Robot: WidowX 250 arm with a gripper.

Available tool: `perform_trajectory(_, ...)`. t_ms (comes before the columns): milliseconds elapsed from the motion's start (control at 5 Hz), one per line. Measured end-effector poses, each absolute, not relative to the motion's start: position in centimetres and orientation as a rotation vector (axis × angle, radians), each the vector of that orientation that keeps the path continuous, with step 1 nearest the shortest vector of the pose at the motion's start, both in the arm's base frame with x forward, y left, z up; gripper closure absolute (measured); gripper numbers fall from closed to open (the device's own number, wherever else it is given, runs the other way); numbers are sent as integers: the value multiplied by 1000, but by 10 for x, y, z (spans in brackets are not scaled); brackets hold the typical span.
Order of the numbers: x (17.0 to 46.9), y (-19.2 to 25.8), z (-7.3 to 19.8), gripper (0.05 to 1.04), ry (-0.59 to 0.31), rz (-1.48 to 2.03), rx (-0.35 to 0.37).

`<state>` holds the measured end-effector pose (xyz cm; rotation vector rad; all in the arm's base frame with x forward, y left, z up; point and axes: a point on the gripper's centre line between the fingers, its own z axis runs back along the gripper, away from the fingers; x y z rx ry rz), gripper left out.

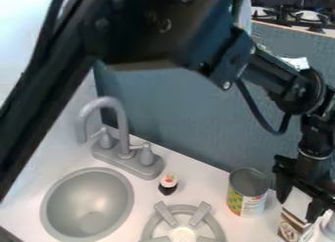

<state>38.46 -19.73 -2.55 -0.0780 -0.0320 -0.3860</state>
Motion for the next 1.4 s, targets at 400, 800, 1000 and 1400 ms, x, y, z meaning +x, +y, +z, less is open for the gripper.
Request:
perform_trajectory(400, 388, -201, -27, 73, -3, -371, -79)
perform_trajectory(800, 376, -191, -26, 79, -27, -325, -45)
perform_trajectory(1000, 355, -188, 3, 79, -77, -311, -58)
perform_trajectory(1400, 265, -172, 14, 79, 110, -275, -22)
